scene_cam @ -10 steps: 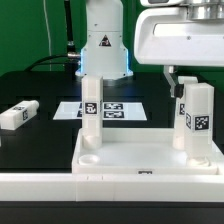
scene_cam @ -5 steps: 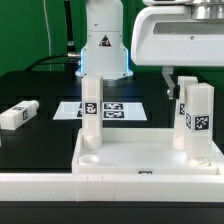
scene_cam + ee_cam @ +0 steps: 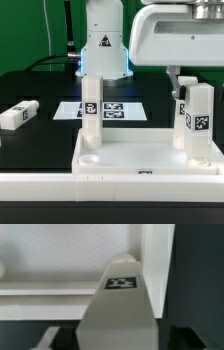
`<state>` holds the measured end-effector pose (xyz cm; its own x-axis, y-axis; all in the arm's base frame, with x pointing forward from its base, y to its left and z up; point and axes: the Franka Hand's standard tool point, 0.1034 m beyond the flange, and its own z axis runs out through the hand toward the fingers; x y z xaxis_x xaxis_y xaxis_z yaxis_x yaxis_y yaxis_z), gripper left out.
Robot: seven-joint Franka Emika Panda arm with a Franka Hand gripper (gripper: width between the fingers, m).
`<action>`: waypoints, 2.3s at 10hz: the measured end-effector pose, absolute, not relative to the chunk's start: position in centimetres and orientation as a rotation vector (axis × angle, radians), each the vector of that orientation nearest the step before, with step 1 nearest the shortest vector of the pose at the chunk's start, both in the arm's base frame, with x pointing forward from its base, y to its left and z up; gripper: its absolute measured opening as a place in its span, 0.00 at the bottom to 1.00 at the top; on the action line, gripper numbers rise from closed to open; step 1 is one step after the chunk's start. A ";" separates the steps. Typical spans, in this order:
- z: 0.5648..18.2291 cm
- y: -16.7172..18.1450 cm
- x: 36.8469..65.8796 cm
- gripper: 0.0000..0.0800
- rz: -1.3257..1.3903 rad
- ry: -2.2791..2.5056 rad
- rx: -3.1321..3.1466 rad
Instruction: Assemble desk
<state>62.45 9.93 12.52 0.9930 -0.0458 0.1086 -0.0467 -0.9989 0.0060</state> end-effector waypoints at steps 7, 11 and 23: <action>12.3 9.6 62.4 0.36 0.179 -0.656 3.100; 12.3 9.6 62.5 0.36 0.190 -1.261 2.955; 12.2 9.7 62.7 0.81 0.181 -1.244 2.956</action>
Offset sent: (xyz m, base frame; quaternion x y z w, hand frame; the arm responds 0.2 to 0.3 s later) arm 0.0000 0.0000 0.0000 0.0000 0.0000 0.0650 0.9979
